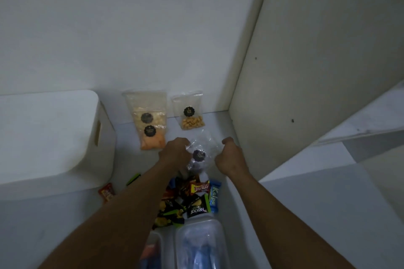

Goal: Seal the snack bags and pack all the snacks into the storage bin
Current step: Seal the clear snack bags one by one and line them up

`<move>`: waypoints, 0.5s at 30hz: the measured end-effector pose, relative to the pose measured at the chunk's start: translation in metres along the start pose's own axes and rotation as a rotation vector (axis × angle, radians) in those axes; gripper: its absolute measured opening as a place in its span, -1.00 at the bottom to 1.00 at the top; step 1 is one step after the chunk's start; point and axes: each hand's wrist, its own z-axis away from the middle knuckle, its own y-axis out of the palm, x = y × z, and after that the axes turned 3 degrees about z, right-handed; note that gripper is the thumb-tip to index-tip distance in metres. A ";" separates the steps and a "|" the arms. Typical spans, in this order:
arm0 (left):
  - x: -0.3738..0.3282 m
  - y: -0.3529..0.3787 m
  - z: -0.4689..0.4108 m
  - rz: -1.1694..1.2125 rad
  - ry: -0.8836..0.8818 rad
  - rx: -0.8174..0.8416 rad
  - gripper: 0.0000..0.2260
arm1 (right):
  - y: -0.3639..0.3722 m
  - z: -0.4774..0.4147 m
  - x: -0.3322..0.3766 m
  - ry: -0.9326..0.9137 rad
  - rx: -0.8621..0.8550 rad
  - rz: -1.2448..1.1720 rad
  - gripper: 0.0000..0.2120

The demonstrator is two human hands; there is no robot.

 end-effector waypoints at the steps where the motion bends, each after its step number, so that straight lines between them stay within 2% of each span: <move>1: -0.002 -0.007 0.006 0.025 0.002 -0.005 -0.83 | -0.007 0.005 0.005 -0.001 -0.015 -0.056 -0.61; 2: -0.003 -0.015 0.013 0.045 0.012 -0.008 -0.89 | -0.015 0.009 0.012 0.000 -0.029 -0.100 -0.65; 6: -0.013 -0.051 0.046 0.107 0.100 0.014 -0.85 | -0.049 0.031 0.039 -0.055 -0.038 -0.147 -0.87; 8: -0.020 -0.072 0.065 0.100 0.141 0.038 -0.89 | -0.068 0.046 0.056 -0.107 -0.039 -0.158 -0.90; 10: -0.026 -0.092 0.084 0.218 0.201 0.053 -0.95 | -0.087 0.064 0.072 -0.174 -0.043 -0.143 -0.92; 13: -0.042 -0.128 0.116 0.397 0.329 -0.059 -0.80 | -0.115 0.089 0.099 -0.280 -0.057 -0.099 -0.89; 15: -0.056 -0.154 0.140 0.493 0.408 -0.111 -0.84 | -0.130 0.103 0.115 -0.328 -0.081 -0.090 -0.88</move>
